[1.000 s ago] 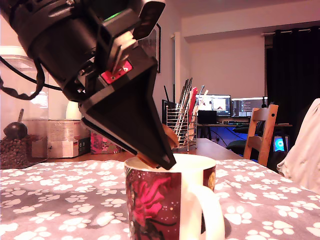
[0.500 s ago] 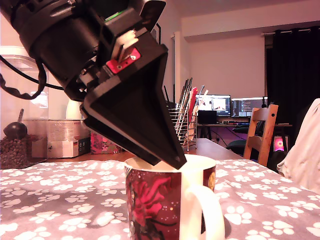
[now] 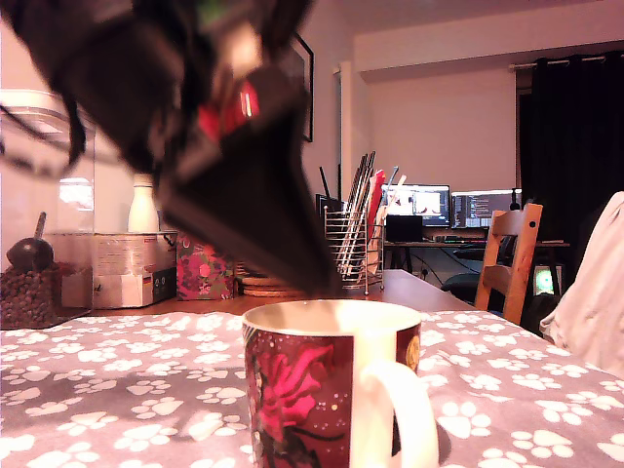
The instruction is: Pick up the coffee capsules on the table and drop them inside the coffee cup
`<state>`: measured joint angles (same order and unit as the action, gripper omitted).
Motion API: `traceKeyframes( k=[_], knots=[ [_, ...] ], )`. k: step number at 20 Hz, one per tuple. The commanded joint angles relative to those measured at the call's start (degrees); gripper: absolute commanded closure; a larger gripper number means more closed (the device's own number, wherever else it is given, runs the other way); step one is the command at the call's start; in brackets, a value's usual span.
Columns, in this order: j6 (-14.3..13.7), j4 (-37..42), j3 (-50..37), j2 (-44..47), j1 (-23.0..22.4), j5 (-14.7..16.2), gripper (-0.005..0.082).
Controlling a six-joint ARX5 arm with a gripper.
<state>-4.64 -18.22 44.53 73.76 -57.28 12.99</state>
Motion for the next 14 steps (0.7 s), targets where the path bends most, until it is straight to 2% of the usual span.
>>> traceKeyframes(
  k=[1, 6, 14],
  knots=[
    [0.2, 0.7, 0.3, -2.2, 0.7, 0.0, 0.0788],
    [1.6, 0.7, 0.3, -7.4, 5.1, 0.1, 0.0788],
    [1.6, -1.2, 0.3, -11.2, 14.0, 1.2, 0.0788]
  ],
)
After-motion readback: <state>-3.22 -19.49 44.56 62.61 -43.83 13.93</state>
